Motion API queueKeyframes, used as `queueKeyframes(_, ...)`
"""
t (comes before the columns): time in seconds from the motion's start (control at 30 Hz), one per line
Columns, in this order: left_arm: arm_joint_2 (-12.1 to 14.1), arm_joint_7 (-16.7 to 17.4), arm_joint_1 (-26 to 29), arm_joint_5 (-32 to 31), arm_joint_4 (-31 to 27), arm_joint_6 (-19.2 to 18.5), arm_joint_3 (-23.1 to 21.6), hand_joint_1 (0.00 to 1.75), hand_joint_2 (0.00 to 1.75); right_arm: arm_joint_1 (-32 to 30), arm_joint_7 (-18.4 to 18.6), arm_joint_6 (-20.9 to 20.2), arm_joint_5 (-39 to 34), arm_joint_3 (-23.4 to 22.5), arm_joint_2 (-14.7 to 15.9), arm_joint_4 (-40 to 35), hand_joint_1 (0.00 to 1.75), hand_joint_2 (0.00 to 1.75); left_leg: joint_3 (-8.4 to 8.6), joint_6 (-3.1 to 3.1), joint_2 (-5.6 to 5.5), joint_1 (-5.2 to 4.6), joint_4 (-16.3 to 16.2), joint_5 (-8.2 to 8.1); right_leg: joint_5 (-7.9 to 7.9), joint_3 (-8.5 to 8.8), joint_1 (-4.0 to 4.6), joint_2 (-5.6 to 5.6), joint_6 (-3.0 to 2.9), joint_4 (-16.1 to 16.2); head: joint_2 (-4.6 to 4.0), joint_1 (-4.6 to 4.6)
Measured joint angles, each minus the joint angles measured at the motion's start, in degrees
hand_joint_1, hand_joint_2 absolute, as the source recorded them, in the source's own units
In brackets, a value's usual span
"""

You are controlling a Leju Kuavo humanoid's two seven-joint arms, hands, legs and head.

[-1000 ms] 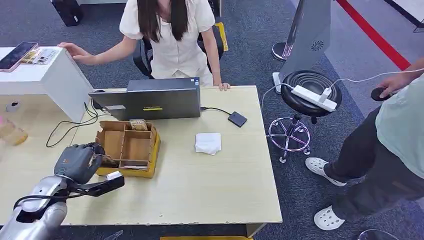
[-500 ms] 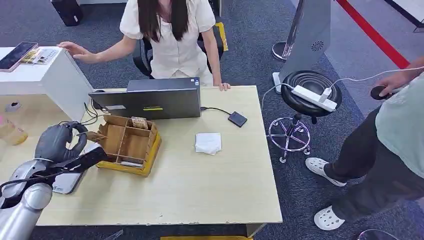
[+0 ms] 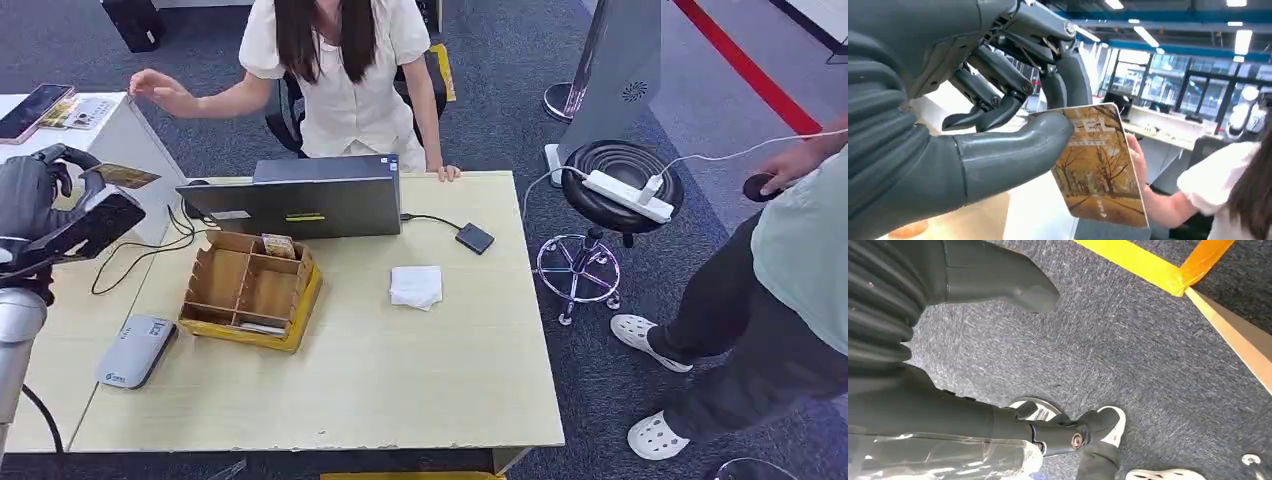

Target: Pass the card to the sensor for recognition and then transmit it.

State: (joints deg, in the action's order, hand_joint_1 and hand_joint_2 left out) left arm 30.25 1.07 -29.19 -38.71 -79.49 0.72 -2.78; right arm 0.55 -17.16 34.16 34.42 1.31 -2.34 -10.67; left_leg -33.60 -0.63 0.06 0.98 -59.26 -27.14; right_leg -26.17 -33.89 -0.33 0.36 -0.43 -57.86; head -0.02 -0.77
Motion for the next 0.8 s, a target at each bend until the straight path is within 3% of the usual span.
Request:
queueKeyframes(0.17, -0.18, 0.43, -5.24, 0.59, 3.64, 1.22, -0.02, 1.75, 1.75, 0.02, 0.17, 0.02, 0.2, 0.0, -0.13, -0.02, 0.0, 1.75, -0.01, 0.01, 0.01, -0.01, 0.0, 0.01, 0.01, 0.01, -0.01, 0.02, -0.01, 0.0, 0.0, 0.02)
queueKeyframes(0.4, -1.07, 0.11, -7.5, 0.35, 5.81, 0.89, -0.48, 1.75, 1.75, 0.07, 0.26, -0.04, 0.68, 0.0, -0.44, -0.02, 0.0, 1.75, -0.01, 0.01, 0.01, -0.01, -0.02, 0.02, 0.01, -0.05, -0.01, 0.02, -0.01, 0.0, 0.0, 0.02)
queueKeyframes(0.67, -5.61, 0.57, -10.25, -1.9, 9.24, 1.62, -5.49, 1.75, 1.75, 0.58, 0.13, -0.13, 1.42, 0.0, -0.66, -0.15, 0.0, 1.75, -0.02, 0.01, 0.02, -0.04, -0.02, 0.02, 0.05, -0.01, -0.03, 0.04, 0.04, 0.0, 0.0, 0.02)
queueKeyframes(0.8, -6.6, 0.55, -10.85, -1.55, 10.44, 2.1, -6.42, 1.75, 1.75, 0.62, 0.13, -0.13, 1.57, 0.0, -0.76, -0.15, 0.0, 1.75, -0.02, 0.01, 0.04, -0.04, -0.03, 0.02, 0.05, -0.03, -0.03, 0.09, 0.04, 0.0, 0.0, 0.0)
